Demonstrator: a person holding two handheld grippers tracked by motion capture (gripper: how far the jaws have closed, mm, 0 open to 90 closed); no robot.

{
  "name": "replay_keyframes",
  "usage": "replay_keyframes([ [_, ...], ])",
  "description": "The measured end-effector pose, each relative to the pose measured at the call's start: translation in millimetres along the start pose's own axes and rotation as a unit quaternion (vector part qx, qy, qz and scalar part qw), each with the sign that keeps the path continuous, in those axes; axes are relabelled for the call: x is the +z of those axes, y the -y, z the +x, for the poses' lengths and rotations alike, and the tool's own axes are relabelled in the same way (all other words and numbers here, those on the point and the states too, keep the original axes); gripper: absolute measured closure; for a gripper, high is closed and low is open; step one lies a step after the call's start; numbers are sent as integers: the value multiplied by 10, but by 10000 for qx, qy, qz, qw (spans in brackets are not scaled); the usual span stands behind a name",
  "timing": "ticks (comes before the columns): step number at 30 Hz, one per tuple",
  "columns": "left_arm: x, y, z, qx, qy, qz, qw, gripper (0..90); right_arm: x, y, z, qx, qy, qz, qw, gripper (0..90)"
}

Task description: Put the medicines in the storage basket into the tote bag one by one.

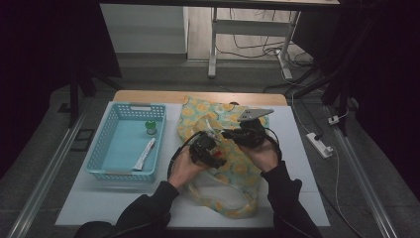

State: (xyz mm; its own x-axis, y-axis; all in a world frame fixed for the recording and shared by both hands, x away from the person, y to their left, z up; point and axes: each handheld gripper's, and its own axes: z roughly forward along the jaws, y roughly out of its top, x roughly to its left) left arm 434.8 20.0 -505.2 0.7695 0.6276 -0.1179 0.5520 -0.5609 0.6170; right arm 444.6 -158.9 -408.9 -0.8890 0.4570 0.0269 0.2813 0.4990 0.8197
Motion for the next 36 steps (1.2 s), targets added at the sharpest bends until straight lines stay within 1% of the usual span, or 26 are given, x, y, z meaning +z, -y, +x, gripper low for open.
replay_keyframes([
  [2,32,8,31,-64,-52,-24,10000,200,4,3,-2,9,8,15,10000,900],
  [6,80,19,93,-43,-94,52,9999,200,16,8,-5,8,17,33,10000,900],
  [11,130,15,119,-64,-149,58,9999,200,41,22,-13,2,27,79,10000,900],
  [15,157,17,143,-18,-231,109,9997,199,51,28,-17,-5,47,103,9999,900],
  [16,172,18,138,-67,-268,76,9996,199,54,30,-17,0,46,102,9999,900],
  [17,196,20,123,-189,-302,-24,9994,199,56,31,-17,-2,49,107,9999,900],
  [21,227,18,122,-223,-290,26,9993,194,62,32,-16,-9,50,117,9999,900],
  [22,235,21,115,-214,-321,24,9993,190,63,32,-15,-7,49,117,9999,900],
  [25,215,23,112,-237,-241,16,9994,155,61,31,-13,-14,44,112,9999,900],
  [29,163,18,92,-239,-249,21,9994,119,47,26,-14,-12,34,77,10000,900],
  [31,110,19,101,-123,-213,124,9996,109,39,25,-16,-7,33,68,10000,900],
  [33,70,23,87,-125,-186,98,9997,102,36,24,-20,0,31,54,10000,900],
  [35,31,27,64,-184,-159,61,9997,86,36,24,-20,2,27,54,10000,900],
  [36,9,30,55,-211,-98,36,9997,81,36,24,-19,2,24,55,10000,900],
])
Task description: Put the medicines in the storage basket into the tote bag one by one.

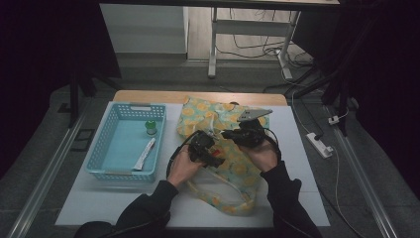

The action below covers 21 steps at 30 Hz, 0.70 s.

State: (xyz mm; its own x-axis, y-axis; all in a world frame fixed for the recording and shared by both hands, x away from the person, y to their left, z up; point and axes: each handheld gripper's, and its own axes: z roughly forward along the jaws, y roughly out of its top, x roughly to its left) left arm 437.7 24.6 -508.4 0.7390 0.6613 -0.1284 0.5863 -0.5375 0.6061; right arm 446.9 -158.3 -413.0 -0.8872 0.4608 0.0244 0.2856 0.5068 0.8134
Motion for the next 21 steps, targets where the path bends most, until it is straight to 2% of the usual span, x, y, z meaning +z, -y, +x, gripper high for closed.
replay_keyframes([
  [3,-66,16,-22,-66,158,-55,9998,64,-2,-2,2,-2,-9,-2,10000,900],
  [5,-103,27,-45,-75,184,-65,9998,53,-4,-4,4,3,-10,-6,10000,900],
  [11,-217,65,-103,-34,417,-94,9991,23,-9,-5,4,-5,-16,-13,10000,900],
  [14,-270,90,-156,59,476,-102,9988,15,-7,-4,5,-9,-18,-10,10000,900],
  [21,-417,147,-235,74,653,-284,9974,1,-4,-3,7,-9,-19,-1,10000,900],
])
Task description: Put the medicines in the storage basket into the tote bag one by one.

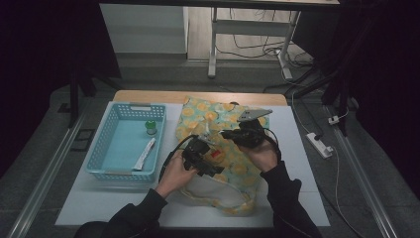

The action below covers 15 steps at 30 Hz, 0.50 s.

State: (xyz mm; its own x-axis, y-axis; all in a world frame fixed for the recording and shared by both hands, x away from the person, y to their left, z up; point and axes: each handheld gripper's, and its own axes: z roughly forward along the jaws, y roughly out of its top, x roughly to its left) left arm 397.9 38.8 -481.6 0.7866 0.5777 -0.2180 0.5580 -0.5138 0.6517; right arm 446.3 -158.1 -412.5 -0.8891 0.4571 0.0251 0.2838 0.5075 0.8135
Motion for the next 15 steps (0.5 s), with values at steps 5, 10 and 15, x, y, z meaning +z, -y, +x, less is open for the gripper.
replay_keyframes([
  [5,-107,45,-48,40,143,-94,9998,0,-1,1,-1,0,2,0,10000,900],
  [10,-227,117,-41,-24,254,-237,9994,0,-3,2,-4,2,3,-12,10000,900],
  [15,-338,193,3,-68,308,-262,9992,4,-2,4,-3,2,9,-6,10000,900],
])
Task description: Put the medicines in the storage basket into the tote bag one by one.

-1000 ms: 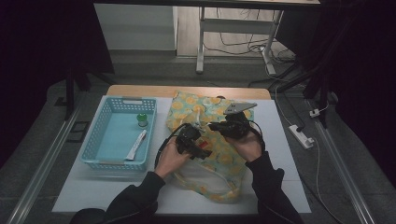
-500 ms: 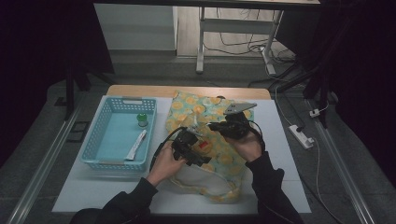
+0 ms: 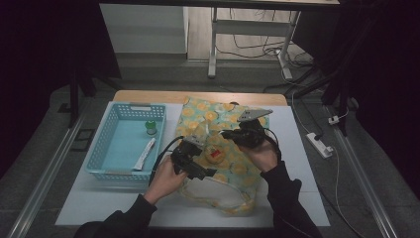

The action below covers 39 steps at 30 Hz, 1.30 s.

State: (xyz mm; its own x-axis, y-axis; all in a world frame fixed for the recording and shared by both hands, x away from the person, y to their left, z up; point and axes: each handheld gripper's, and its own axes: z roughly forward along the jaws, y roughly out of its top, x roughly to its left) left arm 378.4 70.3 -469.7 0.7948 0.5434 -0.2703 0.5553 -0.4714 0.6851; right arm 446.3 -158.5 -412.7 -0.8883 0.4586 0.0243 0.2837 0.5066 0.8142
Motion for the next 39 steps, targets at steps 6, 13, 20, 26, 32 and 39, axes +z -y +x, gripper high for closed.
replay_keyframes([
  [6,-126,83,44,-76,138,16,9999,6,-2,3,-5,5,-4,-2,10000,900],
  [13,-313,196,124,-105,-58,-67,9999,0,5,4,2,7,-9,12,10000,900],
  [20,-515,268,181,-214,-324,-120,9992,0,6,4,4,3,-12,18,10000,900],
  [26,-689,313,260,-282,-658,-125,9974,0,12,7,8,-2,-10,29,10000,900],
  [32,-840,405,386,-426,-1056,-64,9935,1,5,3,9,-11,-16,10,10000,900],
  [39,-1005,501,541,-598,-1374,38,9887,8,9,2,12,-14,-17,14,10000,900],
])
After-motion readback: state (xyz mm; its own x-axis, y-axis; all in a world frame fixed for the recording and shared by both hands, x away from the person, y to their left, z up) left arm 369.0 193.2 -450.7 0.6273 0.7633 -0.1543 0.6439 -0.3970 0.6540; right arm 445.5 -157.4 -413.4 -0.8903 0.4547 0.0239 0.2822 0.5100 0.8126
